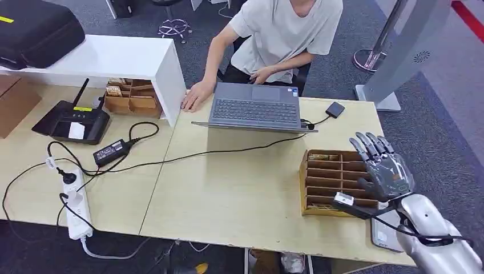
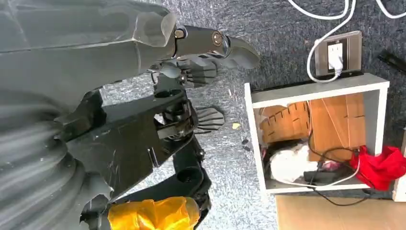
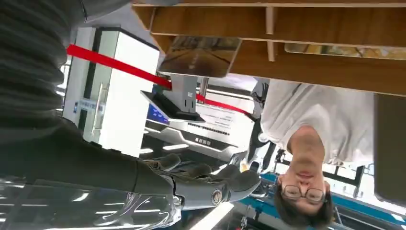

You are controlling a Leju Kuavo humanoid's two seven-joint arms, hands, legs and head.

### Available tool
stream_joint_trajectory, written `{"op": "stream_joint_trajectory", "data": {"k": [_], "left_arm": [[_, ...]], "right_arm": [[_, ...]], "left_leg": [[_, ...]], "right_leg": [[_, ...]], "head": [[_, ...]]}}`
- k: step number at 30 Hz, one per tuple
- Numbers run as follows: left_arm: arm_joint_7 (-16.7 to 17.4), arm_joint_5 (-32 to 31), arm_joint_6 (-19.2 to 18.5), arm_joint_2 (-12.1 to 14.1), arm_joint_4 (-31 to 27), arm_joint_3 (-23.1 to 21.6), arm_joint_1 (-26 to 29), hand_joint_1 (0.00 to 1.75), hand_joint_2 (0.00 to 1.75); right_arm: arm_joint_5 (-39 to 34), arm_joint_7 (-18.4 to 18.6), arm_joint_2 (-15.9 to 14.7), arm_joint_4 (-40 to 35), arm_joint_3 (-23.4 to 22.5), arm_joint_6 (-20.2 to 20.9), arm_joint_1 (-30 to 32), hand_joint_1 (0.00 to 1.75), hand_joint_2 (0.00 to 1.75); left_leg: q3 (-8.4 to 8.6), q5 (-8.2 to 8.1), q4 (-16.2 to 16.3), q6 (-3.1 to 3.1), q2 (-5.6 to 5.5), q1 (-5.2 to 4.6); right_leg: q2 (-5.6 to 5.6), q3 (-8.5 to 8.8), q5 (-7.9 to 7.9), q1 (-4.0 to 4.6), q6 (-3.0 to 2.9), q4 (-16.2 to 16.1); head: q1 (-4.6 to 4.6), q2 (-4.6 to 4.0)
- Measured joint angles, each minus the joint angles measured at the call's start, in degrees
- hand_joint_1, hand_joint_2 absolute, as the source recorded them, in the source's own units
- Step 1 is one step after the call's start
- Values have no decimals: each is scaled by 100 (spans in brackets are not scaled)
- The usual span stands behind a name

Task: Pass the card to the sensor for recognition and then transmit it.

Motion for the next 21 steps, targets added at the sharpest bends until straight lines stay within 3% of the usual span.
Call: {"op": "stream_joint_trajectory", "data": {"k": [13,21], "left_arm": [[0,-2,15,-35,0,0,0,0,175],[0,2,33,-33,0,0,1,0,175]], "right_arm": [[4,11,72,124,168,0,-81,0,175],[7,208,70,114,212,9,-92,0,175]], "left_leg": [[-1,-1,0,0,0,0],[0,-1,0,0,0,0]], "right_leg": [[0,0,-1,-1,1,0],[0,0,0,-1,1,0]], "head": [[0,0],[0,0]]}}
